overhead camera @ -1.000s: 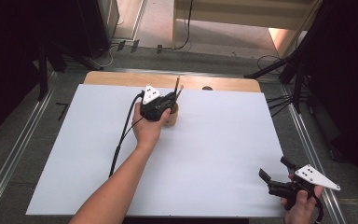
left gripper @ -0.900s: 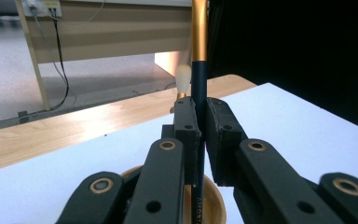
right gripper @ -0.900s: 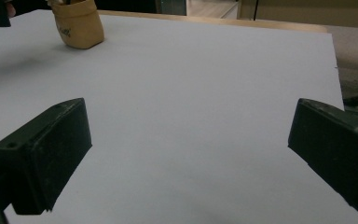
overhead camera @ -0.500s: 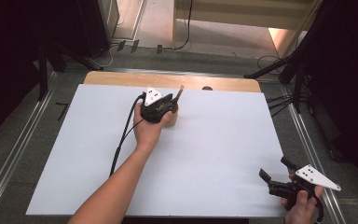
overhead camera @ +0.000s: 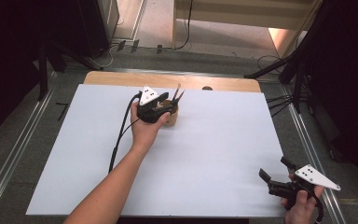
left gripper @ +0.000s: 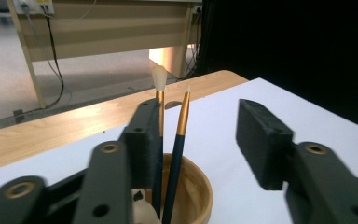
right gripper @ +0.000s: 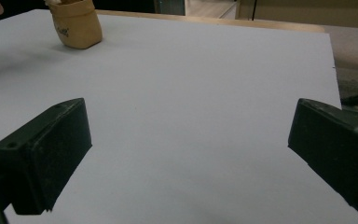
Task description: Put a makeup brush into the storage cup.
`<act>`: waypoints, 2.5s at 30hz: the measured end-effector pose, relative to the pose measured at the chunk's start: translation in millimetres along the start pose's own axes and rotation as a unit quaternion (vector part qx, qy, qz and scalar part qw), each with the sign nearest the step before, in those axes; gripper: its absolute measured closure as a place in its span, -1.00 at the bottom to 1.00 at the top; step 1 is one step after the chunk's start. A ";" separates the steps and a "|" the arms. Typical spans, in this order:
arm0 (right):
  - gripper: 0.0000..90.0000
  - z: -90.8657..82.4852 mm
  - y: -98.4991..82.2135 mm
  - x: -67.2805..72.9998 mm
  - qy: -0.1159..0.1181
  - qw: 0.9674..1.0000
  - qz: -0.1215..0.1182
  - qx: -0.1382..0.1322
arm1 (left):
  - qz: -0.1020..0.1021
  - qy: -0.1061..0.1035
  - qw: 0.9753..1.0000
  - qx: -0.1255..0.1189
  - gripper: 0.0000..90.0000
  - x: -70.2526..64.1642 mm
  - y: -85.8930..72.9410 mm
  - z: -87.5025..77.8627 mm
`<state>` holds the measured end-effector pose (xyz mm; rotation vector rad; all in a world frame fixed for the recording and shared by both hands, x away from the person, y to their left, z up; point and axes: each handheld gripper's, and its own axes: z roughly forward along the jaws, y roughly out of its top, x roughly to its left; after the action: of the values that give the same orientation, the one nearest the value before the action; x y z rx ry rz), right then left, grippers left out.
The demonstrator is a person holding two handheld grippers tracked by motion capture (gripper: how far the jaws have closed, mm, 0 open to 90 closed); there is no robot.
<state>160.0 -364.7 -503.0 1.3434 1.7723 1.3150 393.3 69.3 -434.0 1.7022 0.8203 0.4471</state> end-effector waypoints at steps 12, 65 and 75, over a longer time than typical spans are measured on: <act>-1.00 1.4 0.1 1.0 0.001 1.000 -0.002 0.004 | 0.018 -0.061 0.998 0.012 -1.00 2.4 3.8 -19.3; -1.00 4.6 -0.3 3.0 0.001 1.000 -0.006 0.010 | 0.001 -0.025 0.999 0.026 -1.00 30.3 -59.0 -117.2; -1.00 5.0 0.1 3.3 0.000 1.000 -0.009 0.010 | -0.006 -0.013 1.000 0.023 -1.00 38.5 -68.4 -141.9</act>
<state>163.1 -359.8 -504.3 1.3360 1.7972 1.2906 304.9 202.3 -462.3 1.7413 0.8269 0.4002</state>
